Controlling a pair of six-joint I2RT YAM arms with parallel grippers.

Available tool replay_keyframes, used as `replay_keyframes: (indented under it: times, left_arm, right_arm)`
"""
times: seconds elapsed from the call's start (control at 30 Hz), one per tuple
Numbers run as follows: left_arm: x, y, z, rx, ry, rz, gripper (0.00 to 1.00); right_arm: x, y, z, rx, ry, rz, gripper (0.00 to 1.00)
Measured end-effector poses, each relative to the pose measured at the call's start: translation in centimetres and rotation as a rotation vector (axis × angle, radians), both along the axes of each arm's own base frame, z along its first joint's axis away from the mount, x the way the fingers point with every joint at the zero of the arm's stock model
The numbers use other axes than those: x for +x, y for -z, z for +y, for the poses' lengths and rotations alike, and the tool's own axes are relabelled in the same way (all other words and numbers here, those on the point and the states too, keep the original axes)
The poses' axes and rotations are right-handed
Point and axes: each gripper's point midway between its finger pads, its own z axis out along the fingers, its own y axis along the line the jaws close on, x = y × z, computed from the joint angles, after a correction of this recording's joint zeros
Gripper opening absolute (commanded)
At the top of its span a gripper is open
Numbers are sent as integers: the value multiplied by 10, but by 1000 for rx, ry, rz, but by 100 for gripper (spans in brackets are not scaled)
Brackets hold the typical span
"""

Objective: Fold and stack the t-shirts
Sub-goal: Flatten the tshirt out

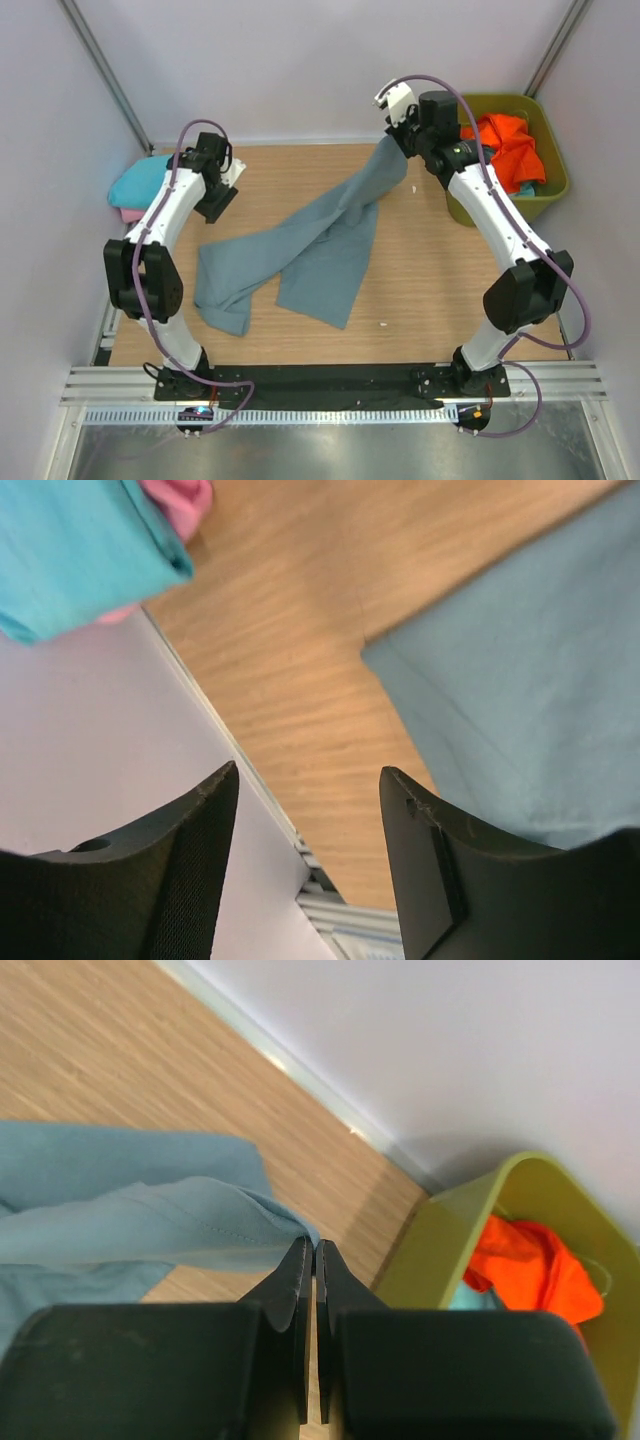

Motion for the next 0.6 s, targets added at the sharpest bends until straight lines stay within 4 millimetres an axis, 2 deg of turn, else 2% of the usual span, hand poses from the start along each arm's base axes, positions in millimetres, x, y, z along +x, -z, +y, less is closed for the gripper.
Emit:
replay_keyframes:
  times: [0.1, 0.2, 0.43, 0.5, 0.6]
  left_arm:
    - [19, 1, -8, -26, 50, -17, 57]
    - [11, 3, -13, -37, 171, 10, 56]
    - [-80, 33, -22, -101, 530, 277, 51]
    - [-93, 41, -23, -112, 587, 326, 51]
    - [-101, 54, -26, -137, 625, 374, 50]
  right_arm:
    - [6, 23, 4, -8, -6, 56, 1]
    - [7, 29, 5, -3, -8, 70, 1]
    - [8, 27, 7, 6, -13, 65, 1]
    - [9, 28, 8, 7, -13, 62, 1]
    - [16, 34, 10, 6, -12, 69, 1]
